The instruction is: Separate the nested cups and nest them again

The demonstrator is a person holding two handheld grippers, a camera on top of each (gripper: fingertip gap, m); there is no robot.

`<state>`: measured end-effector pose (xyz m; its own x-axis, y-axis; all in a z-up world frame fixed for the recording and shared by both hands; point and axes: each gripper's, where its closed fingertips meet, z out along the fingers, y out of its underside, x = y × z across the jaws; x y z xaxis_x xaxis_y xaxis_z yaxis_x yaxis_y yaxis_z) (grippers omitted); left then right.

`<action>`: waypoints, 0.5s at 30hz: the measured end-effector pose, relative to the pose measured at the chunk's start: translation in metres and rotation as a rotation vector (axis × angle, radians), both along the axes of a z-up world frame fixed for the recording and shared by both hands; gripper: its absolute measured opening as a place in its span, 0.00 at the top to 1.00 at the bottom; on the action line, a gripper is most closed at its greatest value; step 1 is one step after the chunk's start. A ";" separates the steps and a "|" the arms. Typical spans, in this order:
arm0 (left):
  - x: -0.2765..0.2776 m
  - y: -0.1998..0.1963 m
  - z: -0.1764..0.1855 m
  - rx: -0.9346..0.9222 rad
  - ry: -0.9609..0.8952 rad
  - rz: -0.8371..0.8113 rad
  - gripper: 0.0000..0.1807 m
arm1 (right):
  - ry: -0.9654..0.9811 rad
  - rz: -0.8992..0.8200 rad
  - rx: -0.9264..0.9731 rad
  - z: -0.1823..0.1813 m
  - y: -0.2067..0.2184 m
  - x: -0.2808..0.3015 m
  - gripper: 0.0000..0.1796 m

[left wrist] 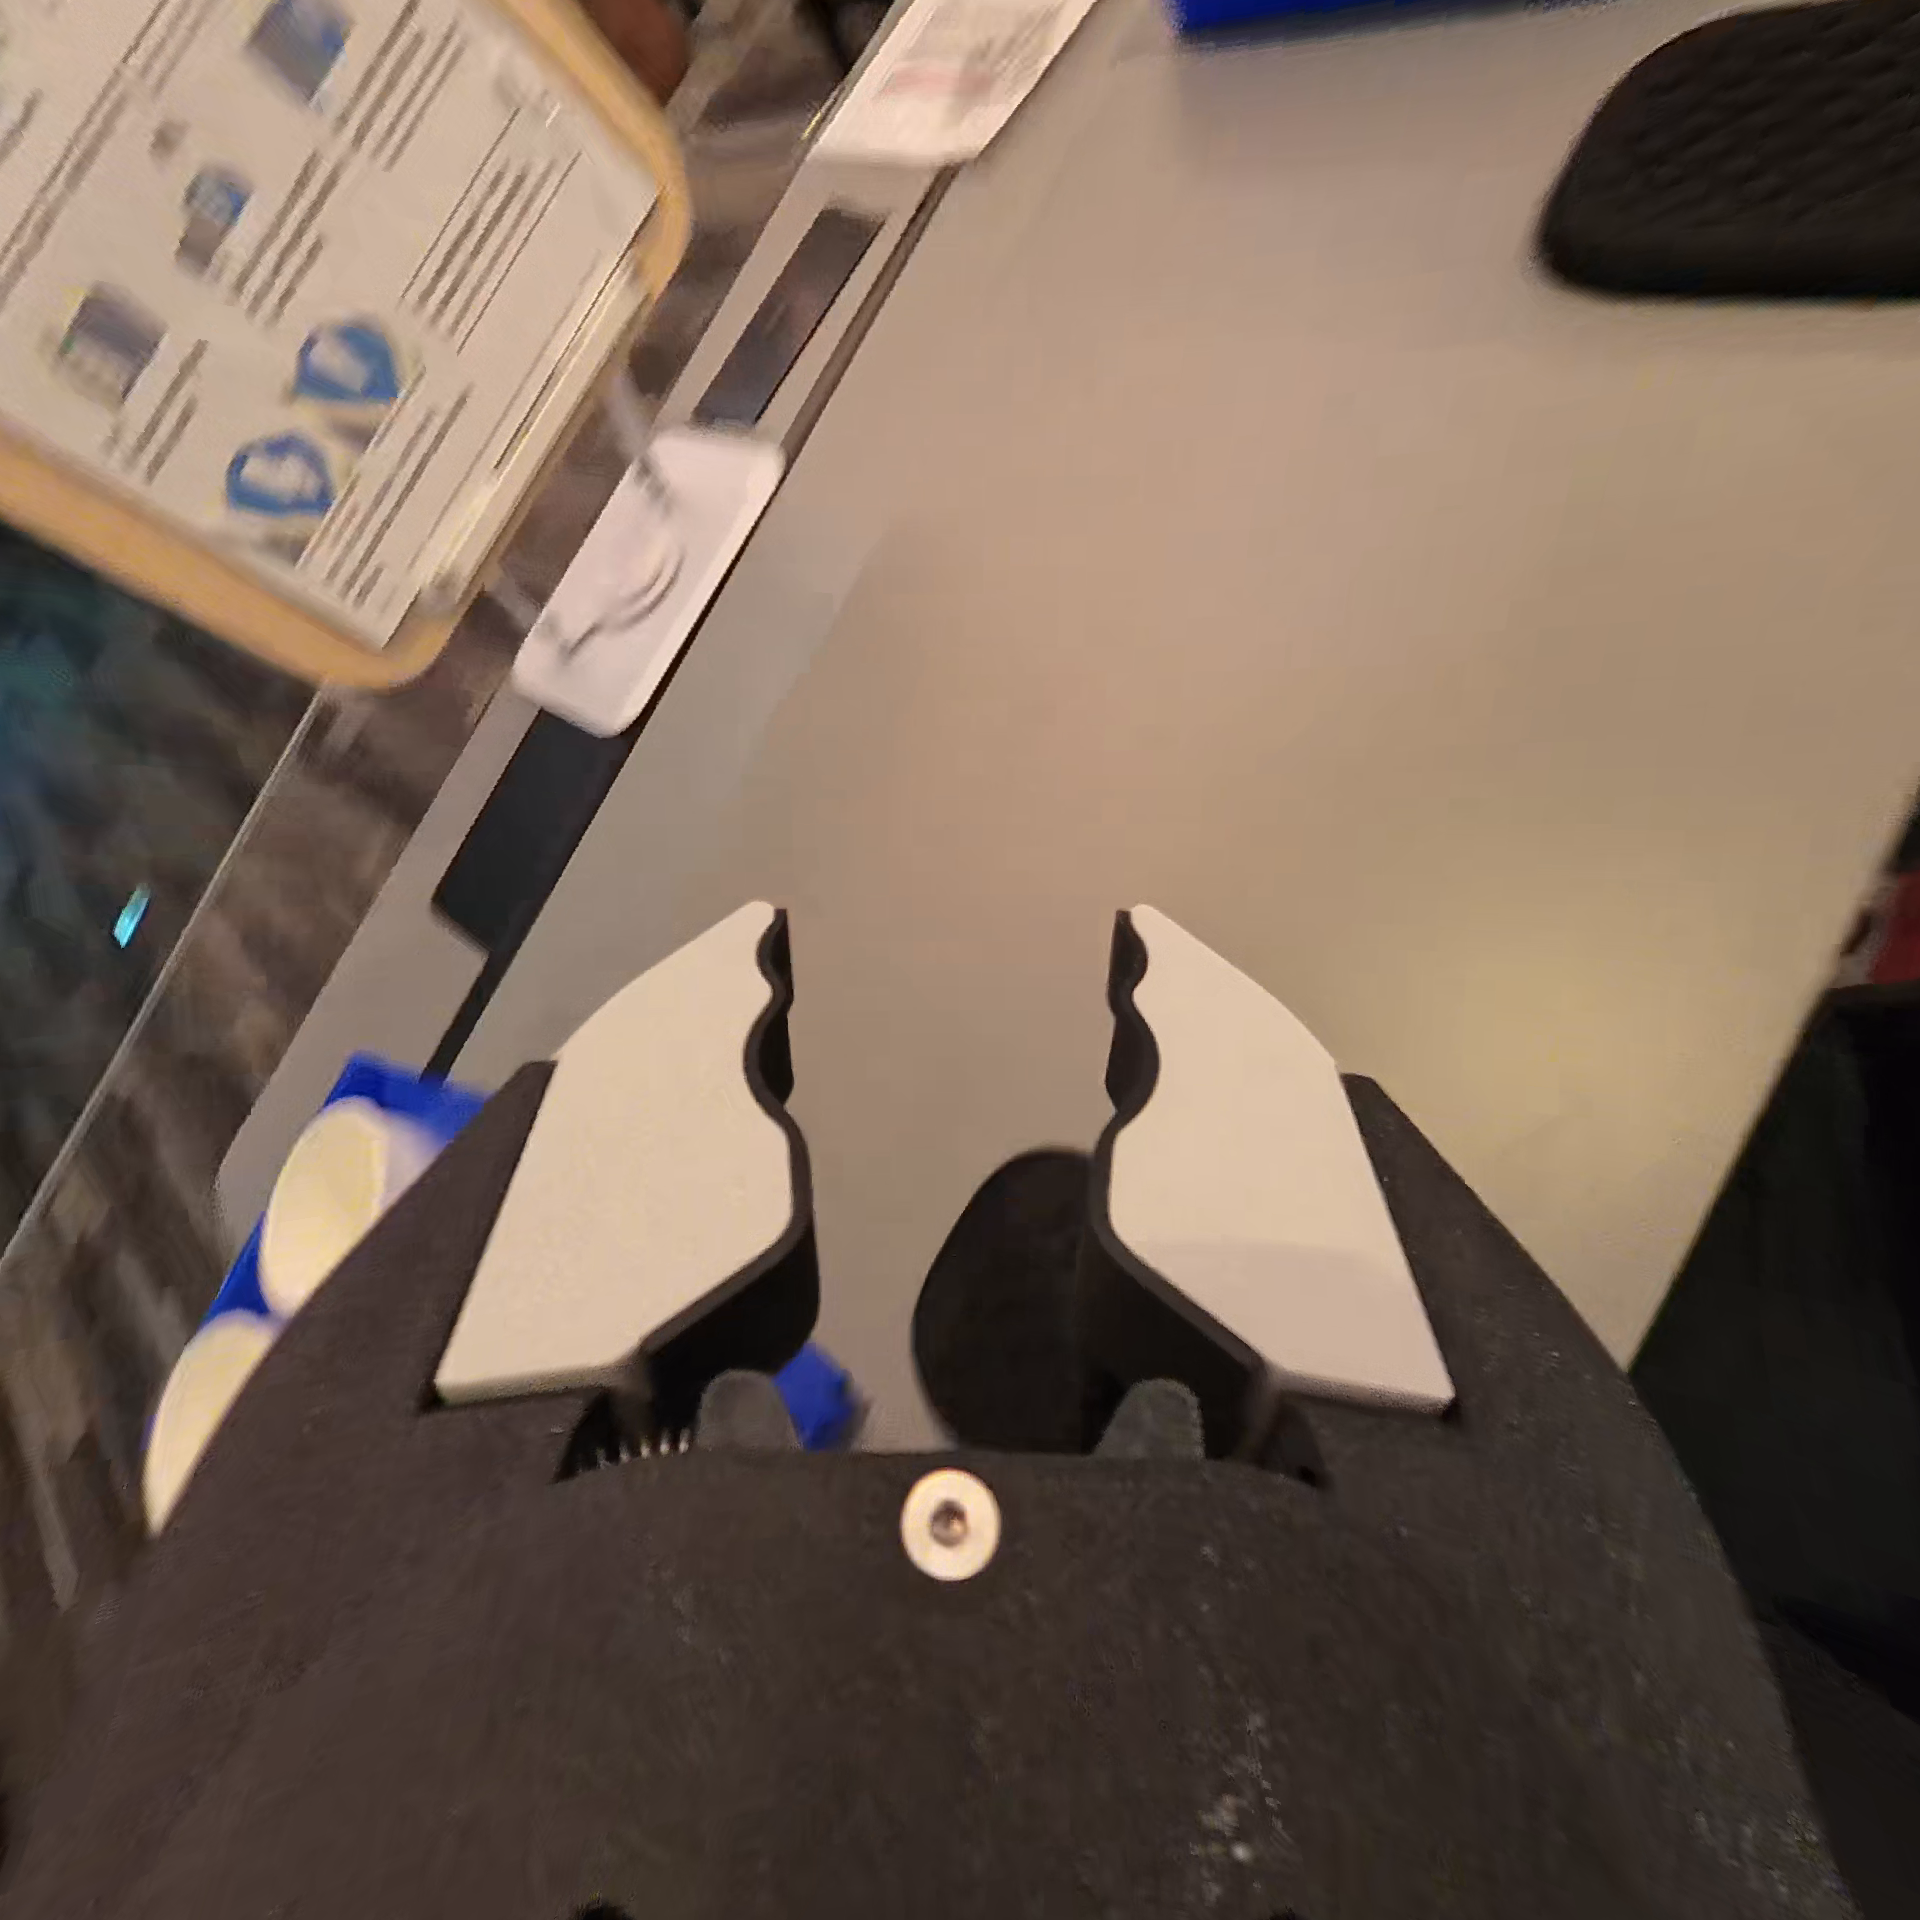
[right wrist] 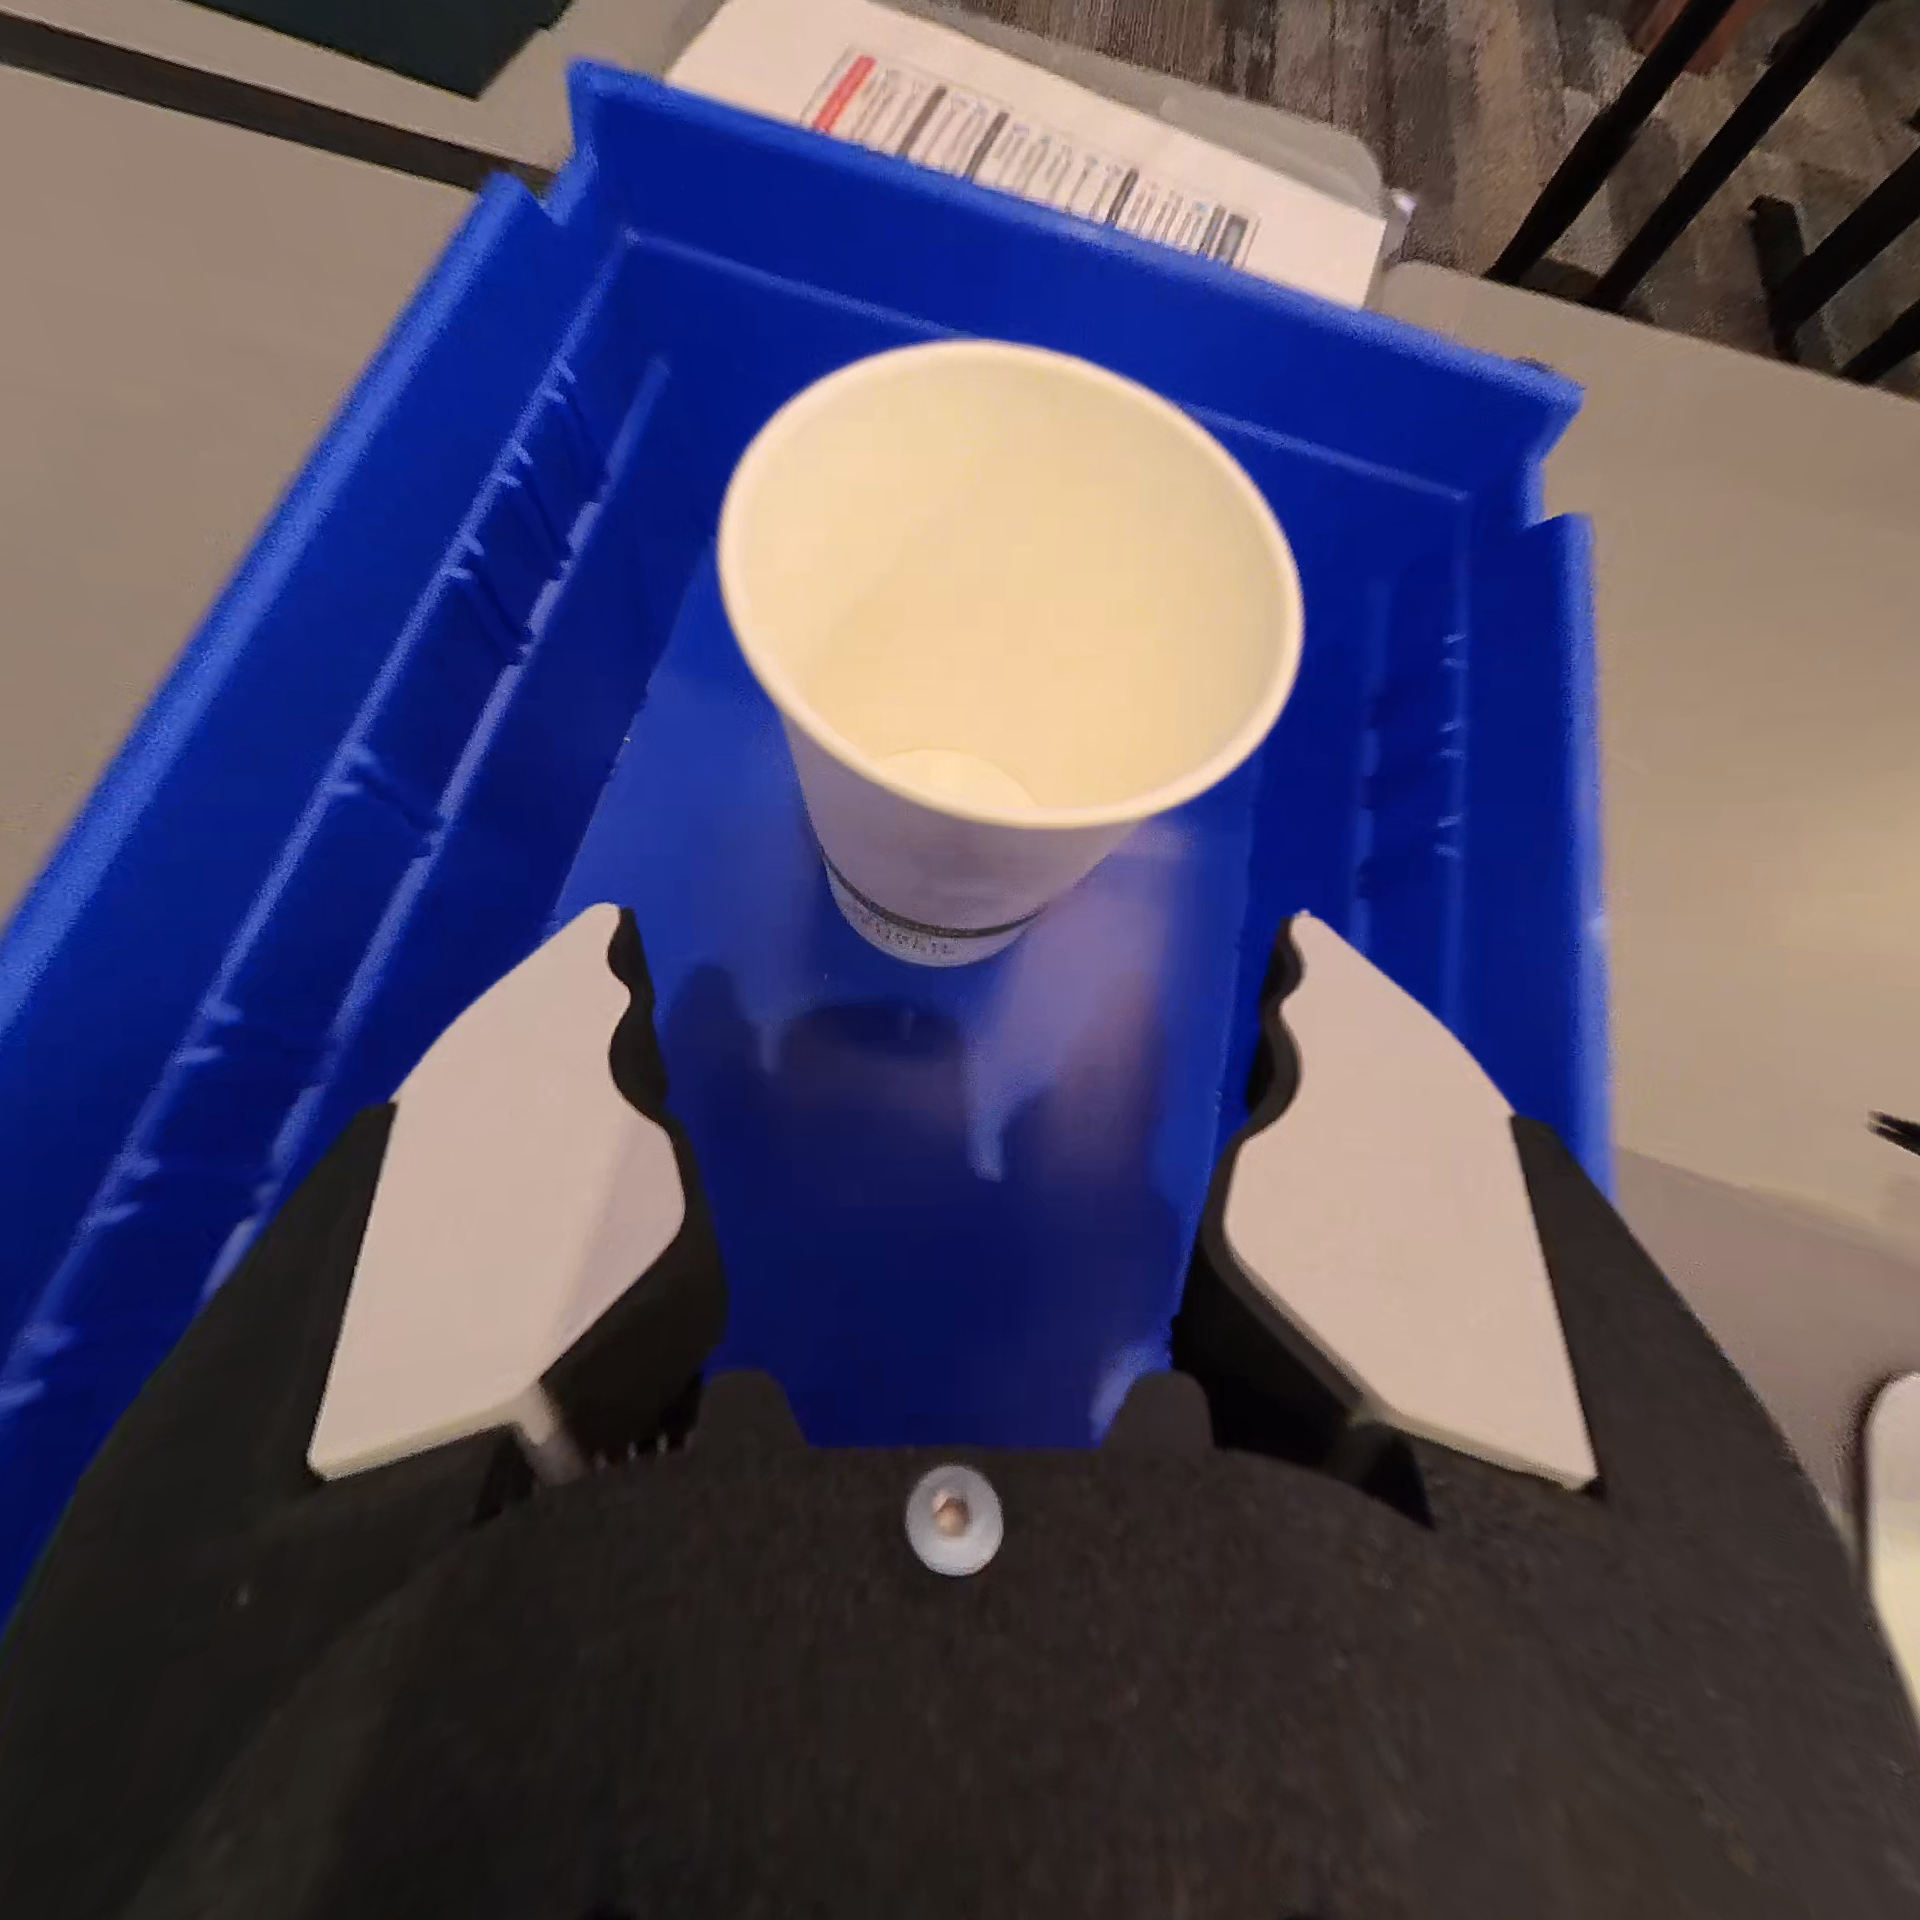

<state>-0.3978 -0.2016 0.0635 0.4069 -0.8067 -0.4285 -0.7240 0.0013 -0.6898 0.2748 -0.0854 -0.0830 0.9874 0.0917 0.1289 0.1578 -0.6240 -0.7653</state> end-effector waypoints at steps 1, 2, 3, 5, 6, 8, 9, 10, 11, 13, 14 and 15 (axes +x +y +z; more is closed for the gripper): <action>-0.021 0.011 -0.003 0.001 0.022 0.068 0.68 | -0.003 0.003 0.004 0.009 -0.007 -0.001 0.39; -0.044 0.022 -0.005 0.000 0.050 0.136 0.68 | -0.008 0.006 0.003 0.018 -0.014 -0.002 0.38; -0.068 0.032 -0.009 -0.010 0.081 0.203 0.68 | -0.020 0.000 0.007 0.028 -0.021 -0.002 0.38; -0.124 0.050 -0.017 -0.024 0.189 0.343 0.69 | -0.042 -0.013 0.036 0.051 -0.034 -0.003 0.39; -0.151 0.056 -0.023 -0.039 0.244 0.395 0.70 | -0.039 -0.014 0.061 0.064 -0.038 -0.006 0.40; -0.198 0.066 -0.036 -0.081 0.331 0.485 0.71 | -0.018 0.000 0.122 0.089 -0.044 -0.019 0.40; -0.219 0.072 -0.041 -0.094 0.355 0.529 0.70 | -0.006 0.023 0.159 0.103 -0.045 -0.029 0.40; -0.235 0.077 -0.047 -0.113 0.362 0.562 0.71 | 0.001 0.051 0.196 0.117 -0.045 -0.041 0.41; -0.248 0.081 -0.055 -0.148 0.352 0.589 0.71 | 0.008 0.086 0.234 0.130 -0.044 -0.055 0.41; -0.266 0.088 -0.068 -0.221 0.308 0.649 0.72 | 0.029 0.180 0.307 0.156 -0.039 -0.090 0.42; -0.271 0.091 -0.074 -0.251 0.284 0.673 0.72 | 0.033 0.229 0.334 0.167 -0.036 -0.108 0.42; -0.274 0.094 -0.080 -0.277 0.266 0.689 0.73 | 0.029 0.277 0.351 0.175 -0.033 -0.126 0.42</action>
<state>-0.6715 -0.1080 -0.0161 0.7659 -0.5019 -0.4019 -0.6401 -0.6543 -0.4027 0.1486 -0.1180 0.0924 0.9354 0.3090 0.1721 0.2578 -0.2626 -0.9298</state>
